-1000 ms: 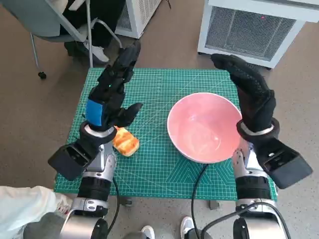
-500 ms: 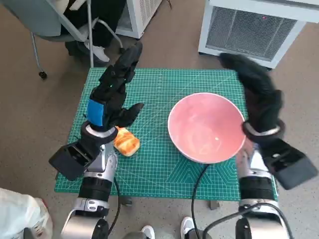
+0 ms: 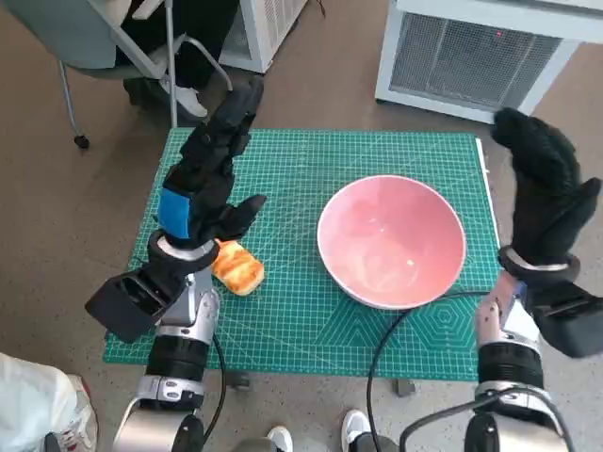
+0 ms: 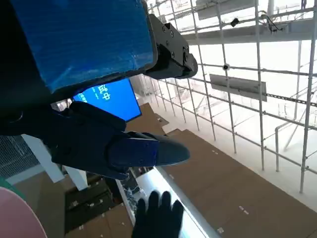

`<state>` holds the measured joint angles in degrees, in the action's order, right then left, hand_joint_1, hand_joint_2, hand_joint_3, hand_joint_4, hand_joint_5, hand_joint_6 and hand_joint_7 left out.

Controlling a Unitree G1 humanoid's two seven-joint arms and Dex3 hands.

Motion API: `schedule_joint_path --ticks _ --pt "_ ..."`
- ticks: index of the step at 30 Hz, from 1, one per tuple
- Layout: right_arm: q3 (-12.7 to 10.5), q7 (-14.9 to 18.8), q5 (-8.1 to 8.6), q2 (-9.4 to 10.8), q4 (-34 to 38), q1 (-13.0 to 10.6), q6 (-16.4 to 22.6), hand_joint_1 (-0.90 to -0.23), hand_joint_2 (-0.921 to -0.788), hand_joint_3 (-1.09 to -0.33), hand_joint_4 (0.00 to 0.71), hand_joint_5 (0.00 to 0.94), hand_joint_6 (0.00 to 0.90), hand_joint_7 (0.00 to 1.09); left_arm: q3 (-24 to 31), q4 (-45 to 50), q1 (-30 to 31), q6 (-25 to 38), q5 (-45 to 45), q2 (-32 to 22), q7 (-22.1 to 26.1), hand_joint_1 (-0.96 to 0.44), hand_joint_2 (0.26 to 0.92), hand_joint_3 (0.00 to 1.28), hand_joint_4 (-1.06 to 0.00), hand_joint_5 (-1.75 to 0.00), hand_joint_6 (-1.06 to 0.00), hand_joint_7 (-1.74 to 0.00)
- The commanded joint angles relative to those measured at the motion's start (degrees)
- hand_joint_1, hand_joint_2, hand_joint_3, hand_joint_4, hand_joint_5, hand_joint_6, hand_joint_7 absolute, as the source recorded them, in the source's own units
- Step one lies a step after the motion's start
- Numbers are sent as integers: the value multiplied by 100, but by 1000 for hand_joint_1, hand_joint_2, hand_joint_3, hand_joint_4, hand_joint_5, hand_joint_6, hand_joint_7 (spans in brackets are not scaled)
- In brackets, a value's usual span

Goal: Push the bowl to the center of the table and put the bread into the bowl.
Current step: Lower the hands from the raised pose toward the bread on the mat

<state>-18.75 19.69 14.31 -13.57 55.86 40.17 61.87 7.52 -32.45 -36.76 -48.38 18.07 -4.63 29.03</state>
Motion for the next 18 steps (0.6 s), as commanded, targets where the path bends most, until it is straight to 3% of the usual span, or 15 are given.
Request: schedule_joint_path --ticks 1,4,8,18 --pt "-34 -759 -509 -45 470 -272 17 -462 -921 -915 197 5 -1 528 30 95 79 20 10 -75 5 -490 921 249 -255 0 -434 -7" --pt "-10 -1095 -674 -33 668 -328 -61 -458 -921 -935 200 7 -1 521 42 87 80 2 -19 -93 -15 -487 921 249 -252 0 -429 -4" --pt "25 -1276 -724 8 947 -373 -292 -459 -921 -947 200 7 -1 515 61 71 81 -18 -77 -132 -59 -483 921 250 -247 0 -422 -1" --pt "-214 -866 -306 201 1625 -216 -1289 -439 -921 -958 163 5 -1 466 70 85 79 -24 -179 -234 -184 -500 921 258 -241 0 -423 -2"
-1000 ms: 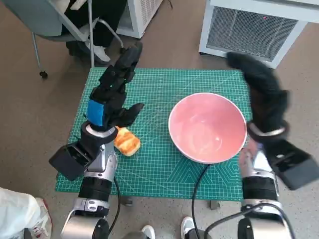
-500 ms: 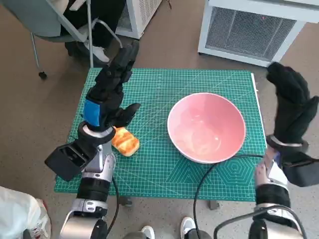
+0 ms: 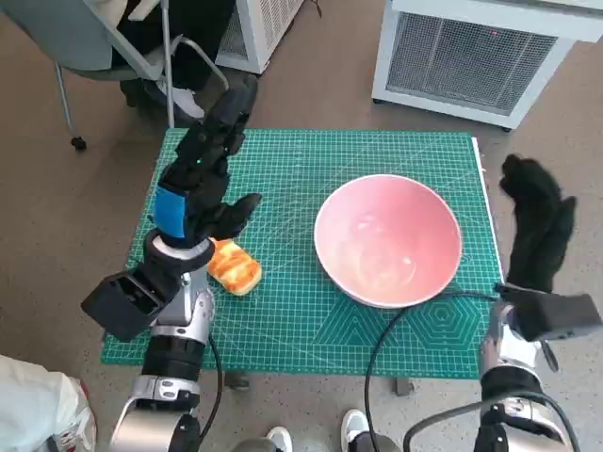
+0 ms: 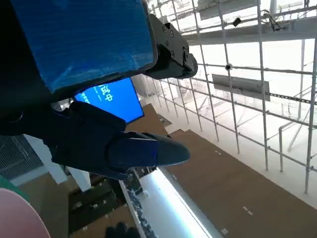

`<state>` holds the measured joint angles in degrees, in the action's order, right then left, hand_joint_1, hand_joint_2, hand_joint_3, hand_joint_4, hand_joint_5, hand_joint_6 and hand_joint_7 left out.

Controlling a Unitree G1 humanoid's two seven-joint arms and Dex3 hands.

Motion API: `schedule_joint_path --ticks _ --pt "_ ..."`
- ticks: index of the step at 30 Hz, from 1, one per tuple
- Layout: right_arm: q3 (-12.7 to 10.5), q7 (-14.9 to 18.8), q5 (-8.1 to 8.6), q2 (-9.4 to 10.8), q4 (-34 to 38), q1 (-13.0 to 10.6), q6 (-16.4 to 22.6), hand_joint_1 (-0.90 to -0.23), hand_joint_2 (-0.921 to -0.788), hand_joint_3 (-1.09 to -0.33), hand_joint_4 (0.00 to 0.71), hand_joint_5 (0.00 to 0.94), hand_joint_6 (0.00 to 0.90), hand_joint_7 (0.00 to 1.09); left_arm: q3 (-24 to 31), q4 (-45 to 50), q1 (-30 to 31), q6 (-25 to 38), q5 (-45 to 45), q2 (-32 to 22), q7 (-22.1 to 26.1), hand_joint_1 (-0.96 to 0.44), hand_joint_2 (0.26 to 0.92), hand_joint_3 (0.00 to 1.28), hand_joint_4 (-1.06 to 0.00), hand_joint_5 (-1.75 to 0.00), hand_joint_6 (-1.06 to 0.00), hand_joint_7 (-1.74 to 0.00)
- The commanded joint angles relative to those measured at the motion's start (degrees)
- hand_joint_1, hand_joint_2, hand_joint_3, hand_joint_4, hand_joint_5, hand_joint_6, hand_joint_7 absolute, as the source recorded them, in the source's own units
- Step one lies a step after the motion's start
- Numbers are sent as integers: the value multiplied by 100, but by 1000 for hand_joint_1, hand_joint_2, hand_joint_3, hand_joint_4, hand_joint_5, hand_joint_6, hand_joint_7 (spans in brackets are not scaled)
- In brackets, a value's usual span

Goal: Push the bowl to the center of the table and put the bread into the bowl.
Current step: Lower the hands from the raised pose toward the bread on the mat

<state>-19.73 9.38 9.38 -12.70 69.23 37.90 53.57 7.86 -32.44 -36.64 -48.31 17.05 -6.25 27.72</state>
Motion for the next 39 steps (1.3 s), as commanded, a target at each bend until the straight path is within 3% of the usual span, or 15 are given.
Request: schedule_joint_path --ticks 1,14,26,39 --pt "-145 201 208 137 337 37 -572 -442 -921 -954 164 5 -1 464 36 69 64 -40 -78 -83 -54 -502 921 258 -241 0 -423 -2" --pt "-462 371 414 427 617 497 -1549 -495 -921 -850 188 8 43 488 28 237 164 -64 -179 -163 -146 -511 921 261 -243 -1 -425 -2" --pt "-570 227 400 676 680 961 -1844 -541 -921 -795 185 3 56 491 39 495 346 -62 -344 -301 -329 -531 921 264 -244 -1 -422 -1" --pt "-576 -5 357 896 728 1508 -2228 -546 -921 -807 174 0 60 486 64 908 645 12 -536 -452 -597 -539 921 269 -239 0 -418 0"
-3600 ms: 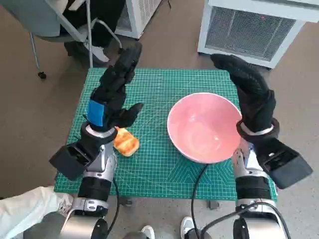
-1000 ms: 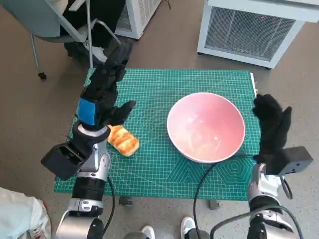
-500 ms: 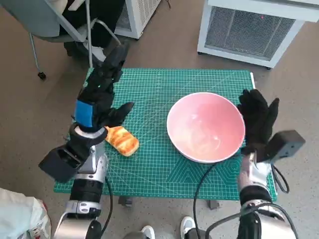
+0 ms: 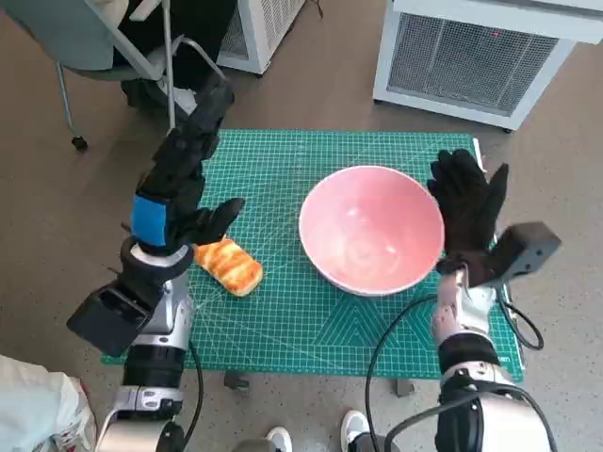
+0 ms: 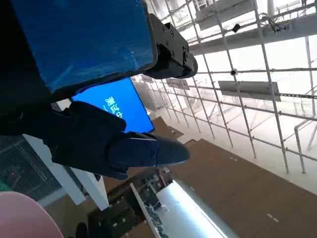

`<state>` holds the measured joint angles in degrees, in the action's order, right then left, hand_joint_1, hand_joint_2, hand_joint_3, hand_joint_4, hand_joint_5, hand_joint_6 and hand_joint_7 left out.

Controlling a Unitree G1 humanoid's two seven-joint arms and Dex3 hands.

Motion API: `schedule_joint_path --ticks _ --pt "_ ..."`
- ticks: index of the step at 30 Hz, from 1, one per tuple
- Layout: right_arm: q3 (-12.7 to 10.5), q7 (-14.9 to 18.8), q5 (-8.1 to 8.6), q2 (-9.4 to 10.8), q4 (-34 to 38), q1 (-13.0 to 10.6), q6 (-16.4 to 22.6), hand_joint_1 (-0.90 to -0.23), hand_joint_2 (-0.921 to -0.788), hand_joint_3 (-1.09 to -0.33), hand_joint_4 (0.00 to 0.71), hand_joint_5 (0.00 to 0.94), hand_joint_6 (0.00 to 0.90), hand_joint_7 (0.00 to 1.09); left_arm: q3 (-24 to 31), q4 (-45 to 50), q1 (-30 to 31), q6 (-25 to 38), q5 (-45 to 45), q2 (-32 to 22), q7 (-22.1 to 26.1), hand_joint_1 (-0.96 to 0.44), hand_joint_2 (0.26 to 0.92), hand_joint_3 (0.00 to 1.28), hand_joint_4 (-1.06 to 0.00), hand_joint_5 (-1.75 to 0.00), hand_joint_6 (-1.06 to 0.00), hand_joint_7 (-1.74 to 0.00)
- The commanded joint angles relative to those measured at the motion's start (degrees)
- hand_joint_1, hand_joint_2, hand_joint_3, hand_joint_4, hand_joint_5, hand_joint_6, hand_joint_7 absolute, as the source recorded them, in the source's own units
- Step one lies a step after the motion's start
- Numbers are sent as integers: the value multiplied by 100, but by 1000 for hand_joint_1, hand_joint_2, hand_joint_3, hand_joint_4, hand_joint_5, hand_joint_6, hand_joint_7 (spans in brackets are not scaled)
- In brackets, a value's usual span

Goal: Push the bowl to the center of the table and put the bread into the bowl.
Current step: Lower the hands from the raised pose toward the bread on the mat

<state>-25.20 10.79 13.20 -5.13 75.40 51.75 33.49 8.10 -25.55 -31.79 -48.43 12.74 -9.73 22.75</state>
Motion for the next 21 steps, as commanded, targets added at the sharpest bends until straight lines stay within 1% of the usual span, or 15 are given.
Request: schedule_joint_path --ticks 1,6,8,12,16,21 --pt "-31 -171 -26 158 118 172 -260 -542 -921 -809 173 0 62 484 44 256 189 32 -128 -120 -123 -537 921 270 -238 0 -418 0" --pt "-51 -268 -23 231 140 359 -421 -558 -921 -784 185 6 82 476 45 399 309 100 -197 -188 -207 -531 921 277 -241 -2 -416 0" --pt "-37 -343 -52 259 149 421 -474 -571 -921 -769 195 9 88 469 46 439 356 129 -210 -214 -229 -531 921 281 -242 -2 -415 0" --pt "48 -499 -165 290 163 516 -569 -580 -921 -763 207 12 97 460 65 512 457 153 -250 -266 -280 -531 921 286 -244 -3 -412 0" --pt "38 -490 -182 281 162 559 -643 -578 -921 -761 211 5 119 413 107 558 574 117 -326 -343 -336 -529 921 291 -258 -9 -402 0" --pt "118 -475 -323 198 114 592 -538 -578 -921 -759 209 1 126 386 163 436 690 -36 -644 -588 -395 -532 921 298 -266 -10 -392 0"
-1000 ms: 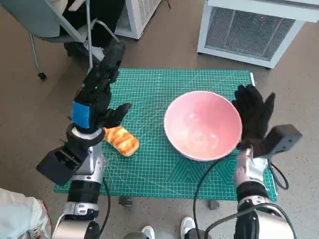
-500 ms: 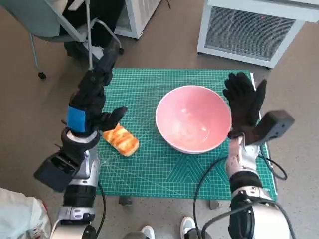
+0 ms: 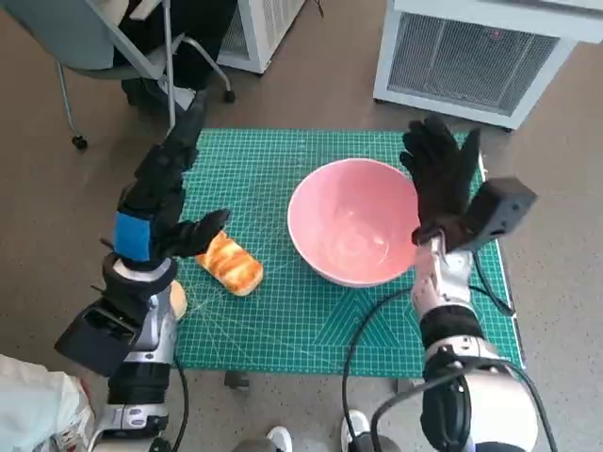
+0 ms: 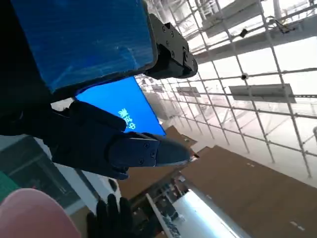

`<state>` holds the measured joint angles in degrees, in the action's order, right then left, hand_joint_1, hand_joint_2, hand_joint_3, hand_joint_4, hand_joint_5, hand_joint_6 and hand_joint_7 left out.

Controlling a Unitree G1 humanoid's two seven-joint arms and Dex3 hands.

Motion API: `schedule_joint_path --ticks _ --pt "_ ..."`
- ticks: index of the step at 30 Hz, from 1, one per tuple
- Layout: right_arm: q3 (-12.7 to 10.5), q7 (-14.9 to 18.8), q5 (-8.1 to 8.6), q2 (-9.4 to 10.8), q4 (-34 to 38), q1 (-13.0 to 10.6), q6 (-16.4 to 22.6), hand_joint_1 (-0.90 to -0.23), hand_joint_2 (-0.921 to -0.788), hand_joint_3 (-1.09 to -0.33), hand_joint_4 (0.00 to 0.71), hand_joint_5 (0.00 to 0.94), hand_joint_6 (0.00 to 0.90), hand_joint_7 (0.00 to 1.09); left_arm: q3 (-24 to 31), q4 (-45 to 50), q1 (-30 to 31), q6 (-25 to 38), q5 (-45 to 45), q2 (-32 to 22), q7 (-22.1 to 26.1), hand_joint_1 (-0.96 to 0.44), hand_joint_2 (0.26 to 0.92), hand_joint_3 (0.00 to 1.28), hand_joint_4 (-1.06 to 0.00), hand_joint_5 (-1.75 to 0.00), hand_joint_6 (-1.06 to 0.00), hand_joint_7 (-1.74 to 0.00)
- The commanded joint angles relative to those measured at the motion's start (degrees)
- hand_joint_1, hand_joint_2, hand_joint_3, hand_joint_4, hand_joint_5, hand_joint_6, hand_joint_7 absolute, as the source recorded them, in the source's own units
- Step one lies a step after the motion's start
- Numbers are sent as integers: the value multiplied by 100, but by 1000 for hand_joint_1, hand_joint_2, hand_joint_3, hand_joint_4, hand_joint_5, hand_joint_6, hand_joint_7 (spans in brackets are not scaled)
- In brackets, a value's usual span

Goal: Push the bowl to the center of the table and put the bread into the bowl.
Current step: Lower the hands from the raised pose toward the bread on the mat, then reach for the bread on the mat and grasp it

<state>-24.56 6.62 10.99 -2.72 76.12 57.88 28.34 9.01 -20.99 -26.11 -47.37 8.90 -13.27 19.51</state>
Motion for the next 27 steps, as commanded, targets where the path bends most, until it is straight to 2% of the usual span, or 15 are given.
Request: schedule_joint_path --ticks 1,5,10,15,20,23,27 --pt "67 -47 -119 -62 31 -16 8 -578 -921 -759 209 1 127 383 80 -59 133 -173 -335 -295 -79 -533 921 302 -266 -9 -387 0" --pt "142 94 -168 -146 -51 8 265 -594 -921 -765 208 0 131 378 99 -234 174 -186 -912 -908 -13 -533 921 320 -264 -6 -375 -1" --pt "153 640 -91 -258 -209 70 765 -592 -921 -775 208 0 141 390 -66 -273 140 134 -1447 -1831 380 -533 921 339 -272 -8 -396 -13" --pt "226 1313 -42 -364 -425 89 1408 -582 -921 -804 211 1 40 596 -360 -203 27 667 -1344 -2379 1044 -506 921 209 -292 -11 -431 -30" --pt "293 2109 153 -422 -776 64 2113 -582 -921 -814 227 8 6 664 -687 -66 -153 1353 -1409 -2701 1599 -458 904 68 -311 -9 -461 -42" --pt "360 2582 304 -432 -1083 9 2568 -573 -921 -821 235 12 1 674 -943 -44 -309 1687 -1761 -2834 1747 -411 861 24 -321 -9 -477 -48" --pt "411 3047 561 -425 -1368 -48 2840 -561 -921 -837 245 17 0 680 -1257 -164 -524 1928 -2185 -2899 1817 -350 813 7 -330 -9 -495 -54"
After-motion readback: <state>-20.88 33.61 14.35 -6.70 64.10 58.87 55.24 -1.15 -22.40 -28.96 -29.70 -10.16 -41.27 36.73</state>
